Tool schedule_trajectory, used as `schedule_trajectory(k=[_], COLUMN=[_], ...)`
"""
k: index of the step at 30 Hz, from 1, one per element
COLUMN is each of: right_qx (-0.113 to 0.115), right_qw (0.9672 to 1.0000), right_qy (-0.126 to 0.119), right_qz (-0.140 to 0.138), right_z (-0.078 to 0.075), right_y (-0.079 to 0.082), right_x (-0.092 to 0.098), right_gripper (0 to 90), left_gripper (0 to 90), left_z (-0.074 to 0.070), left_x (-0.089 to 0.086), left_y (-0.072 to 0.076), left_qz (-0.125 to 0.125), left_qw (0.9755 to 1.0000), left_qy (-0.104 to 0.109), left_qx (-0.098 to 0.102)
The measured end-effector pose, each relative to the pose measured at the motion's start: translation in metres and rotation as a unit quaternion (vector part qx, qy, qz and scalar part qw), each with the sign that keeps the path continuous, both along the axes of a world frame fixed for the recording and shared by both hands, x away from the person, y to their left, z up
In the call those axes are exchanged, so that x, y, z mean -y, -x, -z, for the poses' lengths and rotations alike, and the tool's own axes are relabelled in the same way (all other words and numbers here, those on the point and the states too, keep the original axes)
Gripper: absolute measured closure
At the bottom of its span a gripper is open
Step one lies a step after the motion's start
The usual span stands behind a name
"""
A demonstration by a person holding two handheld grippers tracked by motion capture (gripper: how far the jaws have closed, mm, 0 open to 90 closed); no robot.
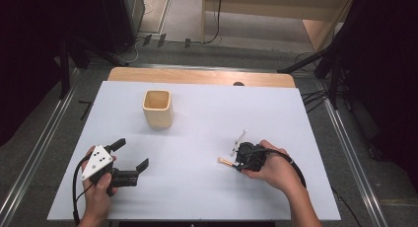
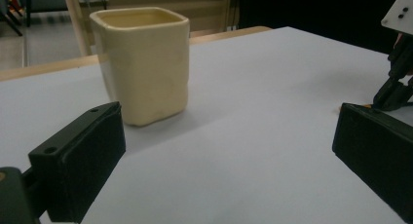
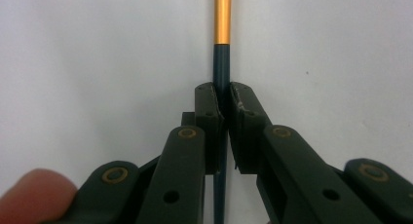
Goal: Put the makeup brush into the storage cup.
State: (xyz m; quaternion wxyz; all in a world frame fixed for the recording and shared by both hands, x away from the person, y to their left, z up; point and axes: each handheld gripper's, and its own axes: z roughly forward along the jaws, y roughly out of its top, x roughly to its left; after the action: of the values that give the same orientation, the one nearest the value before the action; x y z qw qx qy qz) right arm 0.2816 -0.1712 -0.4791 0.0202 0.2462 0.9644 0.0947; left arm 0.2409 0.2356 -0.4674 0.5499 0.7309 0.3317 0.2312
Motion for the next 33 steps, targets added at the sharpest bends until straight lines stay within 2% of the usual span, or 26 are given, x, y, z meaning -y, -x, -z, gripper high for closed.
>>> schedule_trajectory(k=[2,5,9,15,17,19,22,26,27,28,29,30,31,33], right_qx=[0.013,0.028,0.052,0.090,0.106,0.124,0.148,0.167,0.167,0.172,0.174,0.180,0.186,0.196], right_qw=[0.9995,0.9971,0.9931,0.9830,0.9781,0.9716,0.9641,0.9524,0.9524,0.9442,0.9425,0.9376,0.9345,0.9273], right_qy=[-0.018,-0.051,-0.084,-0.134,-0.150,-0.170,-0.188,-0.223,-0.223,-0.249,-0.254,-0.265,-0.272,-0.288], right_qz=[0.021,0.048,0.064,0.088,0.099,0.108,0.115,0.123,0.123,0.130,0.130,0.135,0.135,0.136], right_z=[-0.002,-0.006,-0.011,-0.016,-0.018,-0.021,-0.025,-0.025,-0.025,-0.023,-0.023,-0.023,-0.023,-0.024], right_y=[0.003,0.006,0.006,0.008,0.009,0.010,0.012,0.015,0.015,0.015,0.015,0.016,0.017,0.018], right_x=[0.000,0.004,0.010,0.013,0.014,0.015,0.014,0.010,0.010,0.009,0.009,0.007,0.006,0.004], right_gripper=[84.6,84.6,84.6,84.6,84.5,84.5,84.6,84.5,84.5,84.5,84.5,84.5,84.5,84.5], left_gripper=[0.0,0.0,0.0,0.0,0.0,0.0,0.0,0.0,0.0,0.0,0.0,0.0,0.0,0.0], left_z=[-0.004,-0.008,-0.011,-0.011,-0.011,-0.011,-0.012,-0.011,-0.011,-0.012,-0.012,-0.012,-0.012,-0.012], left_x=[0.006,0.015,0.028,0.046,0.051,0.055,0.061,0.064,0.064,0.067,0.067,0.070,0.070,0.073], left_y=[-0.003,-0.008,-0.014,-0.021,-0.025,-0.028,-0.030,-0.031,-0.031,-0.032,-0.032,-0.032,-0.032,-0.031], left_qz=[0.003,0.002,0.011,0.020,0.022,0.026,0.035,0.039,0.039,0.041,0.041,0.051,0.051,0.071], left_qw=[1.0000,0.9999,0.9997,0.9994,0.9991,0.9990,0.9985,0.9980,0.9980,0.9974,0.9974,0.9968,0.9968,0.9949], left_qy=[0.003,0.014,0.023,0.030,0.035,0.037,0.042,0.050,0.050,0.058,0.058,0.059,0.059,0.069], left_qx=[0.002,0.003,0.000,-0.003,-0.006,-0.007,-0.006,-0.005,-0.005,-0.010,-0.010,-0.014,-0.014,-0.018])
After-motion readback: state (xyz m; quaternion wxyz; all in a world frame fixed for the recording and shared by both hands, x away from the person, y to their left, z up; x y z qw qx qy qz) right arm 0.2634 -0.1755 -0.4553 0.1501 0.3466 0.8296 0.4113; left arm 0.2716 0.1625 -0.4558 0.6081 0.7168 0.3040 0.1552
